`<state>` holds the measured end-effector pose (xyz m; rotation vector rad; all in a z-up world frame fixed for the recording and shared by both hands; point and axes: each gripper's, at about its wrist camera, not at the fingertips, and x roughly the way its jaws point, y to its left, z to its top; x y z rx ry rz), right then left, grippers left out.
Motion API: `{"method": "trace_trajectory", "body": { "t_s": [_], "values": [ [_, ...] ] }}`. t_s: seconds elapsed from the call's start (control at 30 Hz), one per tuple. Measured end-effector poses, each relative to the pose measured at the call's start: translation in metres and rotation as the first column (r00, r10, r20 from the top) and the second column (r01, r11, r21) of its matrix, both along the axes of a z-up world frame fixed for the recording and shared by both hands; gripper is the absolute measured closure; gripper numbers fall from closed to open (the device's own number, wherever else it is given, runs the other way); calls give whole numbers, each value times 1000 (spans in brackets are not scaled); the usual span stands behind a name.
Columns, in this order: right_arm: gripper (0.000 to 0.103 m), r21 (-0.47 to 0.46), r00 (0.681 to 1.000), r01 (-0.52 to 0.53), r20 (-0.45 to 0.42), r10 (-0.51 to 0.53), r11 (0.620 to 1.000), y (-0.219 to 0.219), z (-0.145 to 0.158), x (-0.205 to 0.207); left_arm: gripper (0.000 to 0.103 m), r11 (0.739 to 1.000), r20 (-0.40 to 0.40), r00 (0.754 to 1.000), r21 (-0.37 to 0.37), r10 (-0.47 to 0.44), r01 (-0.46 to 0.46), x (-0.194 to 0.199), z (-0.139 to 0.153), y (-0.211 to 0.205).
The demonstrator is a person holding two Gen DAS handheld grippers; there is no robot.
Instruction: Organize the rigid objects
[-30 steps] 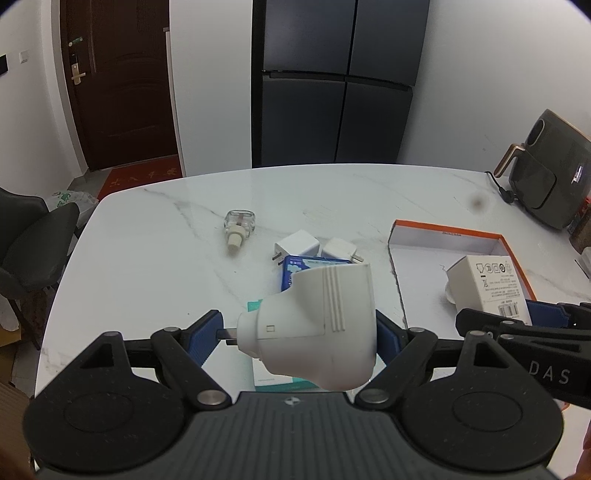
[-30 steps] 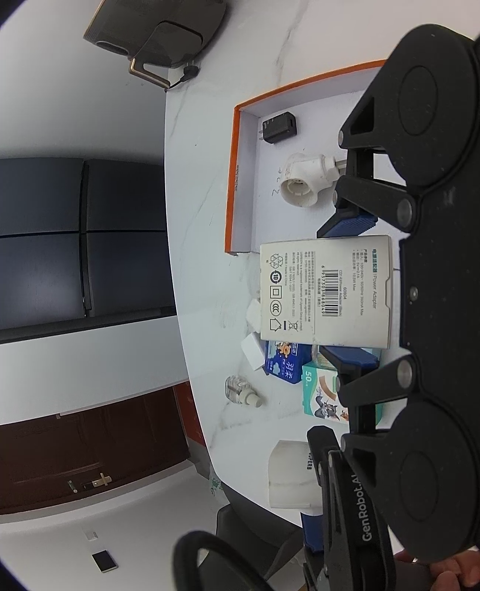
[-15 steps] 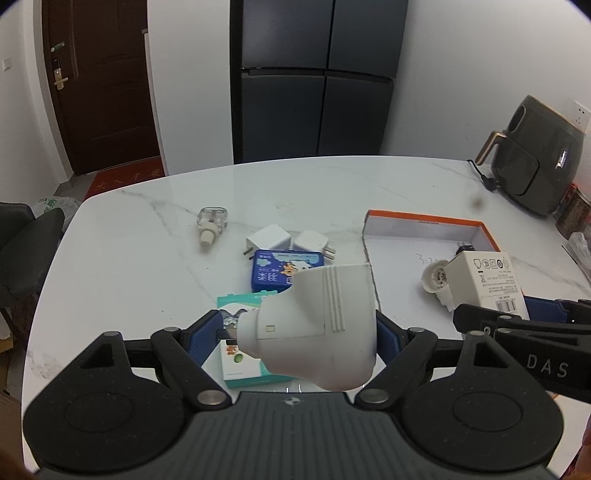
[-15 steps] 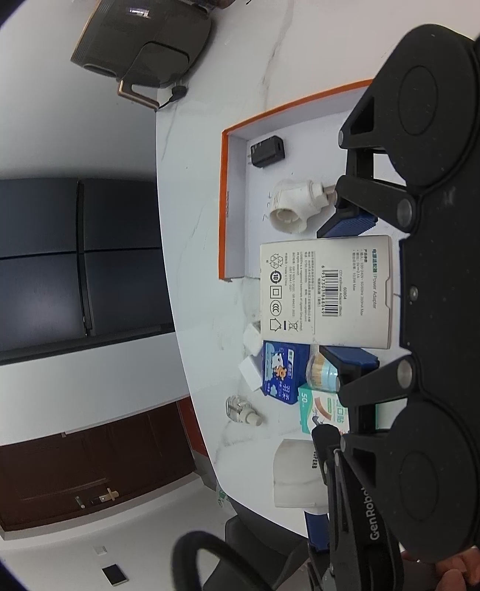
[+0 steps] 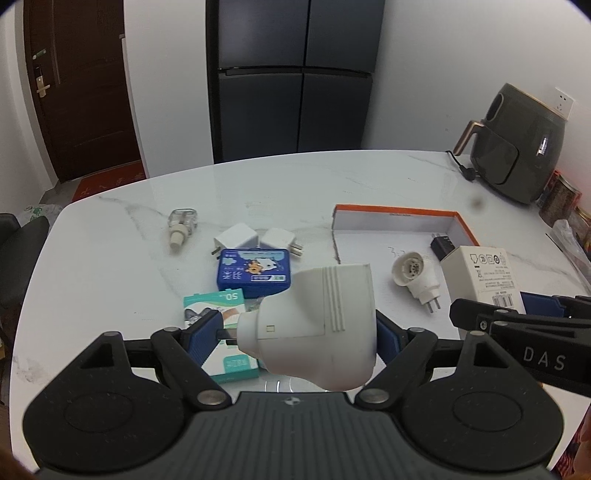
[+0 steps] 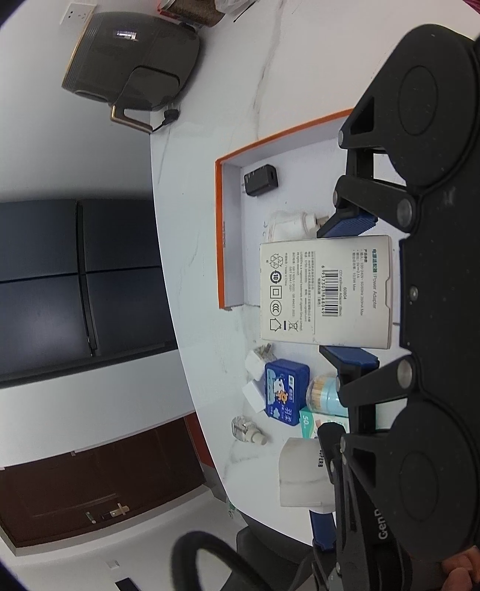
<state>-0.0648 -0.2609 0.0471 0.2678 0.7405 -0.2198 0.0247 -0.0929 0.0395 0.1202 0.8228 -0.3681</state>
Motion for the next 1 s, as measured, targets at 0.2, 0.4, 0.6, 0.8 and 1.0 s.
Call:
{"method": "trace_trajectory", "body": {
  "t_s": [0.2,0.4,0.6,0.8,1.0],
  "values": [
    [32,4,1000,21,-7,-21,1000,-9,-2,-6,17,1000,-6,1000,1,-21,21,-2,-3,-11],
    [32,6,999,39,-9,-39,999,-20,-2,-11,17,999,-9,999,1,-37,37,-4,-5,-20],
    [32,7,998,58,-13,-58,998,-29,-4,-16,17,999,-17,998,0,-52,52,-4,-7,-30],
    [32,5,997,73,-18,-73,997,-37,-5,-19,17,998,-26,997,-1,-66,66,-4,-11,-39],
    [32,2,995,93,-29,-93,996,-49,-8,-23,17,997,-36,996,-6,-81,81,-4,-14,-50]
  ]
}}
